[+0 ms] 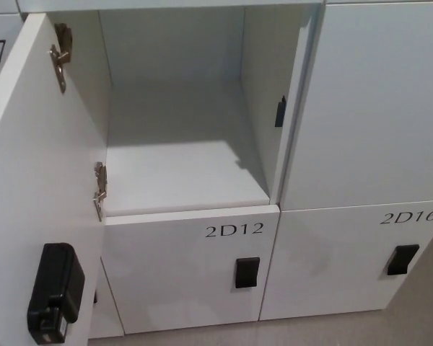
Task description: The robot uses its left hand to push the door of an open cabinet towards the right and closes it
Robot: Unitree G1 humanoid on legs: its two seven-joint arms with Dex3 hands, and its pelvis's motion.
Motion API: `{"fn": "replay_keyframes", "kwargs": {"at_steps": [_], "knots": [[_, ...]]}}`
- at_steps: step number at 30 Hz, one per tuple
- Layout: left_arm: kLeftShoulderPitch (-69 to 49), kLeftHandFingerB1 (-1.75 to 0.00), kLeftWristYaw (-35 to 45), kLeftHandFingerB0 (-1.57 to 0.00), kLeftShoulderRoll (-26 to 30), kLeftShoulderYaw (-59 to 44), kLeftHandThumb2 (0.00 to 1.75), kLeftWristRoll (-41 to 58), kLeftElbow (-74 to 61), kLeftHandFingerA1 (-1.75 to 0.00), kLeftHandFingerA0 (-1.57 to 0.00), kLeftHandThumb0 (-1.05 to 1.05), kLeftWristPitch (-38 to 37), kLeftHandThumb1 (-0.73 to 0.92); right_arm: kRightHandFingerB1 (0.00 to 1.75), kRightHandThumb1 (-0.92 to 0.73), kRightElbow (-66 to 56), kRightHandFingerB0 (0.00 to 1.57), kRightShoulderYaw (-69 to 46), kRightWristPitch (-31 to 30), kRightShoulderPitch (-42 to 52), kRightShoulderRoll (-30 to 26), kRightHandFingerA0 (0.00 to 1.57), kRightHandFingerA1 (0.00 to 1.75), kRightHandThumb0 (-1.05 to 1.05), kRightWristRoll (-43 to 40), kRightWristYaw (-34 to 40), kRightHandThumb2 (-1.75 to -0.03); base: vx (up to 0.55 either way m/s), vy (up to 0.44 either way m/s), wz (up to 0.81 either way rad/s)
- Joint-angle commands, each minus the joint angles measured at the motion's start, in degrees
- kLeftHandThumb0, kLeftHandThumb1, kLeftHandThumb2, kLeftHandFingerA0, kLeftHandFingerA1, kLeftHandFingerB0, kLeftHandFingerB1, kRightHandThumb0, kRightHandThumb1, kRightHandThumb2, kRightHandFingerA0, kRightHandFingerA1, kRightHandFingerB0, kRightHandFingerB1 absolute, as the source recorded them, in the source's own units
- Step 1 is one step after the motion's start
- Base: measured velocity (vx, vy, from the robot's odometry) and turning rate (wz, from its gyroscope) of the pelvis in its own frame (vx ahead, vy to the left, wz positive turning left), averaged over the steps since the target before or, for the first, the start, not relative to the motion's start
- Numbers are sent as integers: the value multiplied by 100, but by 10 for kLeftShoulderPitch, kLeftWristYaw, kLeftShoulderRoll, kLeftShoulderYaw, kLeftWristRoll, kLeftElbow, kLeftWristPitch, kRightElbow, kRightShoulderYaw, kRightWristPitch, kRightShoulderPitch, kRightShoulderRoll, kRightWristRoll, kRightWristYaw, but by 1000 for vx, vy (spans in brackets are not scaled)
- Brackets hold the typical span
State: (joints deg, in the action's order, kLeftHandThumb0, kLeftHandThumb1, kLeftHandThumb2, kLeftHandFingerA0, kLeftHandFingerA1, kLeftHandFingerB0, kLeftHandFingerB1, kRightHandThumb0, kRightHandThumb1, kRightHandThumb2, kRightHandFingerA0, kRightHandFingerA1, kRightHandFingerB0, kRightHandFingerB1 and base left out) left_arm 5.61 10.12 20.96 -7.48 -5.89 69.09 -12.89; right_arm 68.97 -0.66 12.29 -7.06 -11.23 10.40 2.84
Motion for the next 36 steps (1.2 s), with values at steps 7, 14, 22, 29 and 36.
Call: {"fn": "replay_keyframes", "kwargs": {"at_steps": [7,14,22,29,36], "knots": [[24,-33,-69,-28,9,-68,67,54,13,-41,-39,-69,-43,89,33,-87,30,30,-4,47,-19,-1,36,38,-51,-5,23,-66,0,0,0],[68,-44,-96,-18,40,-88,110,43,-33,-54,-35,-67,-80,75,33,-87,33,30,-4,41,-28,-2,36,37,-50,-5,27,-66,0,0,0],[167,-33,-73,-26,43,-27,67,3,-191,-35,-28,-58,-95,91,33,-87,35,30,-4,41,-37,-4,36,38,-50,-6,24,-66,0,0,0],[228,-43,-59,-17,-12,107,106,-92,-396,-54,-37,-63,-29,69,46,-69,35,19,-13,49,-38,1,32,54,-52,-15,24,-101,0,0,0],[256,-31,-33,-31,-66,236,68,-177,-493,-33,-36,-68,30,90,46,-69,35,19,-12,48,-42,0,33,54,-51,-13,25,-102,1,1,6]]}}
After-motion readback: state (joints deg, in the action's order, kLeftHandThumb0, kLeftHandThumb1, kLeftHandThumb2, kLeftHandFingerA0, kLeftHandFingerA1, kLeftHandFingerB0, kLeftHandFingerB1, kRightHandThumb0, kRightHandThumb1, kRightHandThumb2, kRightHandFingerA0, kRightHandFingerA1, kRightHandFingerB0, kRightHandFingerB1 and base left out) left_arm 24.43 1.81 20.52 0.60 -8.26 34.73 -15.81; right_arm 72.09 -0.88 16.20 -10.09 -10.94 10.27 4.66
